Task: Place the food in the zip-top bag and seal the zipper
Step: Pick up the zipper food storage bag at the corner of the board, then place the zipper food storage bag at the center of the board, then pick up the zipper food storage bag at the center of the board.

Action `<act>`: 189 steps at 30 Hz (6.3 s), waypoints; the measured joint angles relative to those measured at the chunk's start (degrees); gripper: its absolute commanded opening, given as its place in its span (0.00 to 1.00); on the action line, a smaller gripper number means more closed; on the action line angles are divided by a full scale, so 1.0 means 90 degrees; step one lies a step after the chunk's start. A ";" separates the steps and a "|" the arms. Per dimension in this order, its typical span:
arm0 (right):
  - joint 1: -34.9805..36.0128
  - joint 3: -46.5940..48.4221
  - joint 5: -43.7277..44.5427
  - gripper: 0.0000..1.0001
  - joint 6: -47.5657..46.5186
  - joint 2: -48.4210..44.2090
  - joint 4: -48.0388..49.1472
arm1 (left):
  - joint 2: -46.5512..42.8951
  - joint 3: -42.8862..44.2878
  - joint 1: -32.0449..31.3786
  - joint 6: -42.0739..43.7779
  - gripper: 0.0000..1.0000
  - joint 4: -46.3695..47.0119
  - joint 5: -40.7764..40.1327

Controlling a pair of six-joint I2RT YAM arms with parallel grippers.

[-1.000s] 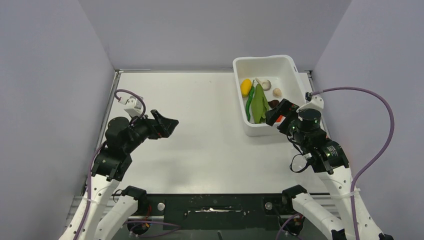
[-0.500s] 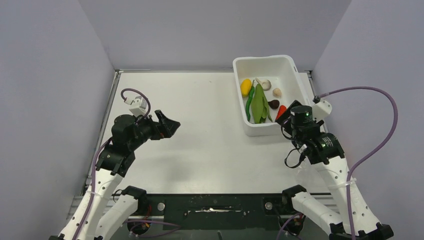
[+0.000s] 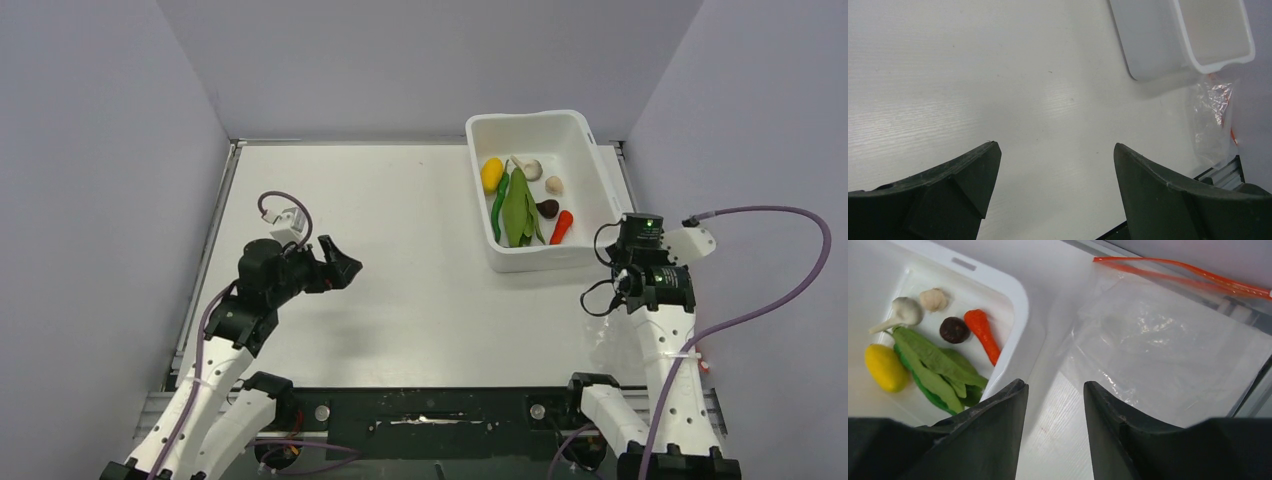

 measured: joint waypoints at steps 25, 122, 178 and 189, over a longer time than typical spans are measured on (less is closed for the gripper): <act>-0.2705 -0.1562 -0.2042 0.61 0.0153 0.1430 0.2215 | -0.0663 -0.0034 0.0007 0.0328 0.84 0.0097 -0.0240; 0.6443 -0.0522 -0.3334 0.13 -0.1450 0.3662 0.5255 | -0.0792 -0.0427 0.0097 0.0321 0.79 0.0425 -0.0187; 0.4148 0.4702 -0.7038 0.58 -0.8403 0.8490 0.0687 | -0.1338 -0.0461 0.0185 0.0304 0.76 0.0415 -0.0614; 0.4194 0.4697 -0.6569 0.09 -0.8323 0.8490 0.0801 | -0.1338 -0.0461 0.0211 0.0304 0.76 0.0415 -0.0614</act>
